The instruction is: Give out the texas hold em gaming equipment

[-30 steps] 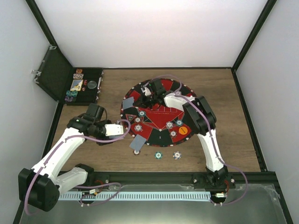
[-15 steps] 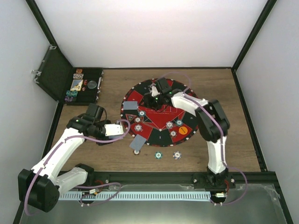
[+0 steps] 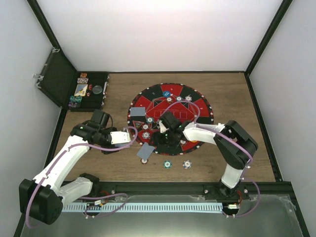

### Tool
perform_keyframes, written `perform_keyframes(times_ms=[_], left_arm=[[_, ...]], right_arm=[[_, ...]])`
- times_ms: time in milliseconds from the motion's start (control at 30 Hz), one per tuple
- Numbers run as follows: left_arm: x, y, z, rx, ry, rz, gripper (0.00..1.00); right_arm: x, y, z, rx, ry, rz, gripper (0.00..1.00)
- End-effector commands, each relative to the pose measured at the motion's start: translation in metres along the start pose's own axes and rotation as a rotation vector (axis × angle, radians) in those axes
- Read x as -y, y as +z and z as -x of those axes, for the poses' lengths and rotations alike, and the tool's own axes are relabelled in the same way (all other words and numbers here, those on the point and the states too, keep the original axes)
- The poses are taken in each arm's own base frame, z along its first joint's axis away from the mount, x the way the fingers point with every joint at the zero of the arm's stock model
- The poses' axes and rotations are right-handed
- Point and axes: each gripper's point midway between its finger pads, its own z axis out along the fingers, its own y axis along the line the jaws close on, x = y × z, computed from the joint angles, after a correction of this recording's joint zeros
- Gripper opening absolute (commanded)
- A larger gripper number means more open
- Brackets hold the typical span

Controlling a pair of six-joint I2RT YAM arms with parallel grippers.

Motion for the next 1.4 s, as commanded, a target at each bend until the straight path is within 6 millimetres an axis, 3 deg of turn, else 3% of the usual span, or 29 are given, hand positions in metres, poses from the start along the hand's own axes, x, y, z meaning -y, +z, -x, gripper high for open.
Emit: perform_keyframes(times_ms=[0, 267, 600, 933, 1100, 1367], left_arm=[[-0.006, -0.008, 0.003, 0.007, -0.013, 0.023, 0.08], [-0.008, -0.015, 0.005, 0.009, -0.01, 0.035, 0.08], [-0.006, -0.024, 0.007, 0.013, -0.002, 0.044, 0.08], [-0.005, -0.028, 0.007, 0.013, -0.003, 0.053, 0.07], [-0.004, -0.03, 0.006, 0.012, -0.002, 0.057, 0.07], [-0.004, -0.03, 0.006, 0.012, 0.001, 0.053, 0.07]], right_arm=[[-0.019, 0.003, -0.004, 0.024, -0.048, -0.005, 0.62], [-0.019, 0.023, -0.027, -0.038, -0.039, -0.03, 0.61], [-0.025, 0.033, -0.045, -0.08, -0.012, 0.02, 0.58], [-0.084, 0.055, -0.06, -0.138, -0.02, 0.184, 0.56], [-0.1, 0.063, -0.063, -0.158, -0.032, 0.216, 0.55], [-0.076, 0.038, -0.041, -0.071, -0.064, 0.124, 0.55]])
